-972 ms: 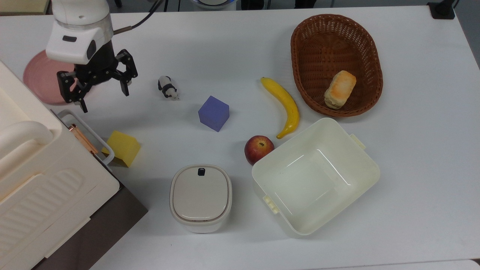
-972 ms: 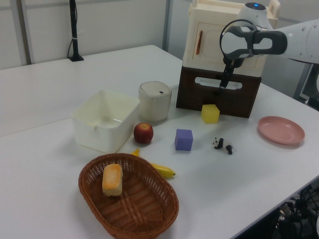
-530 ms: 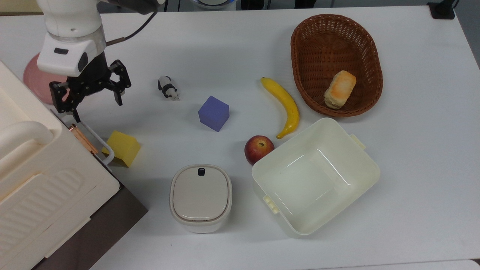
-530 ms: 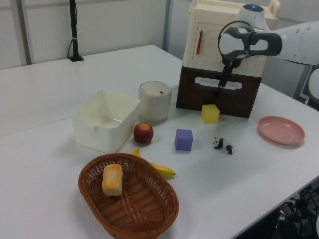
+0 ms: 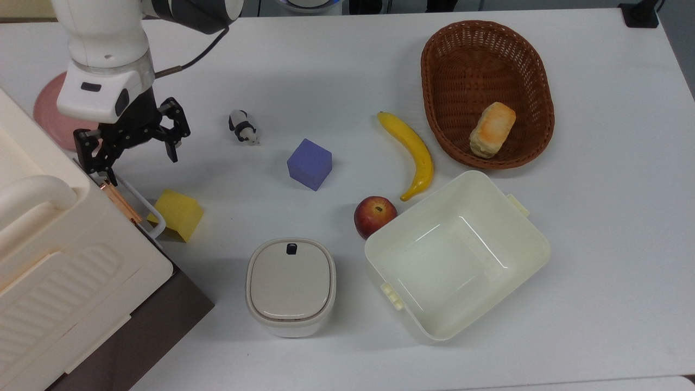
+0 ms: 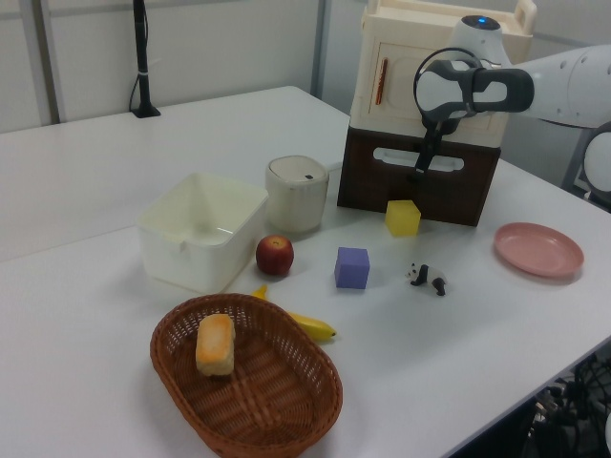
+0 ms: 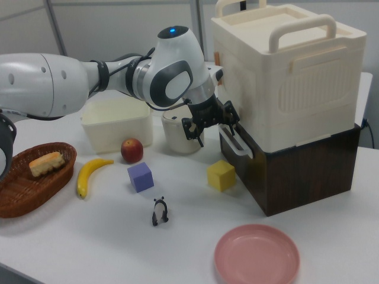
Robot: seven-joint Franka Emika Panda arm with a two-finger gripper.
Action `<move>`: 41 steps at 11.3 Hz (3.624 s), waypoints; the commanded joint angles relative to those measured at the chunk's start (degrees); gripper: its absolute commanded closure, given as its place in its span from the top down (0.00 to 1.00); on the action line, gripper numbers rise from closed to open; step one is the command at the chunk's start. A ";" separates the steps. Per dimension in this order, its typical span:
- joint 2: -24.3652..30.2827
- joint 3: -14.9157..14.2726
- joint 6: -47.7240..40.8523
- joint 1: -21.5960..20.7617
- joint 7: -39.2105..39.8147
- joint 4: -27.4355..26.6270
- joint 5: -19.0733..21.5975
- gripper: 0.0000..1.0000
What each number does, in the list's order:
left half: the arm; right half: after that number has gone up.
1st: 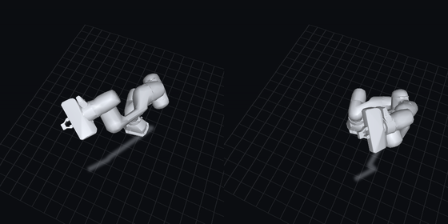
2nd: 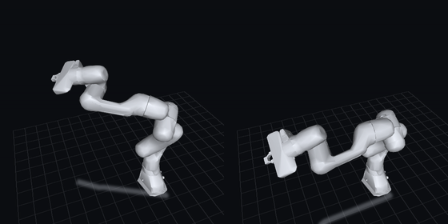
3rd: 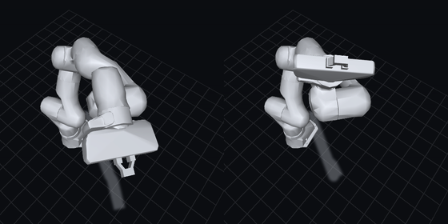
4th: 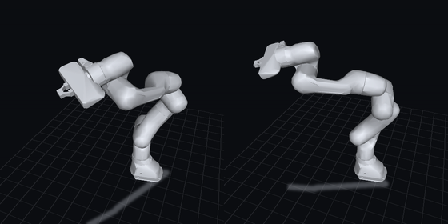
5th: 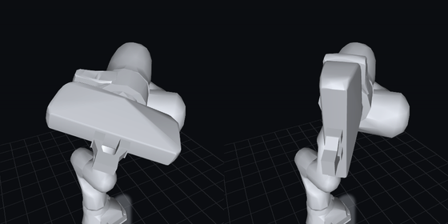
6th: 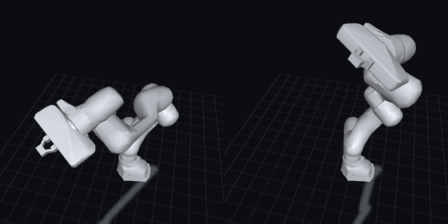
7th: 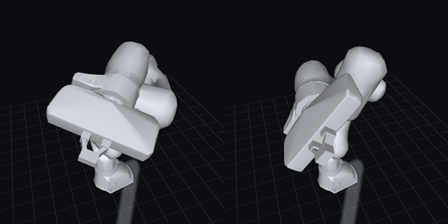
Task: Slide the drawer open
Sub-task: 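Lower the gripper onto the drawer handle and close it around the handle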
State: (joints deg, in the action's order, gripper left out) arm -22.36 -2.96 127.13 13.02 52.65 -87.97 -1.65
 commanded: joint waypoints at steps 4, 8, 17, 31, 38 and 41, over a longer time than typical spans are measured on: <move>-1.20 0.41 1.19 -0.02 0.70 0.43 -0.37 1.00; -2.69 0.41 1.19 -0.10 0.53 1.83 -0.37 1.00; -2.96 0.41 1.19 -0.19 0.70 2.37 -0.46 1.00; -3.48 0.68 1.19 -0.28 0.79 2.28 -0.72 0.57; -3.48 0.68 1.19 -0.19 0.88 2.28 -0.72 0.42; -3.48 0.76 1.19 -0.19 0.88 2.28 -0.72 0.39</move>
State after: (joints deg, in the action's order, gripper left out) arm -25.41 -2.70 127.54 12.71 52.76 -86.02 -1.70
